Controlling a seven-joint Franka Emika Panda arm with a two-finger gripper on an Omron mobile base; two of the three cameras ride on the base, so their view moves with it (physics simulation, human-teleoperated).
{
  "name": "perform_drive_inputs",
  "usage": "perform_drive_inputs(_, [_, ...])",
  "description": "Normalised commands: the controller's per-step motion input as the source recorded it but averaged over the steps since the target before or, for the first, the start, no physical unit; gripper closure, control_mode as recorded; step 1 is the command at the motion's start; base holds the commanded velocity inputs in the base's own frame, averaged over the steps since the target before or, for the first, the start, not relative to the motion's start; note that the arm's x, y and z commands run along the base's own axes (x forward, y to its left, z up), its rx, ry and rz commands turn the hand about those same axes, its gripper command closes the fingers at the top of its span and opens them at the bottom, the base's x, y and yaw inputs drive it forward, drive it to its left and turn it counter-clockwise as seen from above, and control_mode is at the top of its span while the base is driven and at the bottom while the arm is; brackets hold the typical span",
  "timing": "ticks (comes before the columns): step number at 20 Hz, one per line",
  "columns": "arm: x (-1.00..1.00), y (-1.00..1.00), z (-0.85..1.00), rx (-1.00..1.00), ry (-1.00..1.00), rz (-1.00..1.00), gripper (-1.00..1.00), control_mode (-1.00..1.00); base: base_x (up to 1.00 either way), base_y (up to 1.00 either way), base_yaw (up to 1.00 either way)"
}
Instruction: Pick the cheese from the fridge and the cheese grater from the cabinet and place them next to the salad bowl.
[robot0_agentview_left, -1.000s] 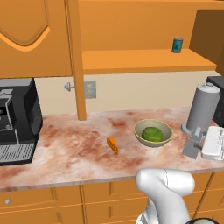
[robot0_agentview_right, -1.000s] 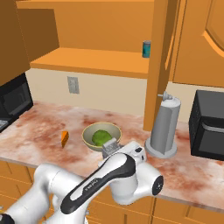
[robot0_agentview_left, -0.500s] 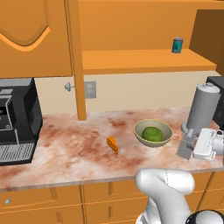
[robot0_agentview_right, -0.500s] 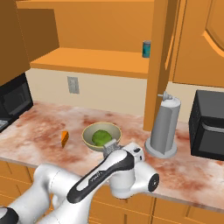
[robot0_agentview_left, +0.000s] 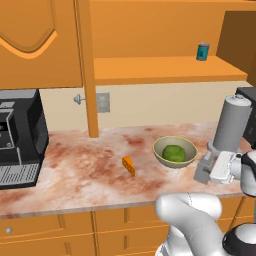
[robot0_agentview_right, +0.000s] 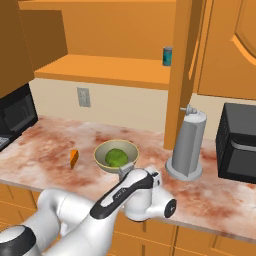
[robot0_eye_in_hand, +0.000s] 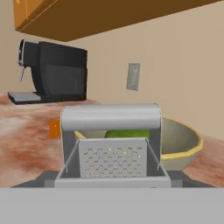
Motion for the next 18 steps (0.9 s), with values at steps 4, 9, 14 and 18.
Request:
perform_drive_inputs(4, [0.29,0.0,-0.39,0.01,0.0,0.0,1.0,-1.0,0.0,0.0,0.0])
perform_drive_inputs(9, [0.39,0.0,-0.28,0.03,0.0,0.0,1.0,-1.0,0.0,0.0,0.0])
perform_drive_inputs(14, [0.19,0.0,-0.2,0.0,-0.03,0.0,-1.0,-1.0,0.0,0.0,0.0])
perform_drive_inputs(18, [0.0,0.0,-0.06,0.0,-0.11,0.0,-1.0,-1.0,0.0,0.0,0.0])
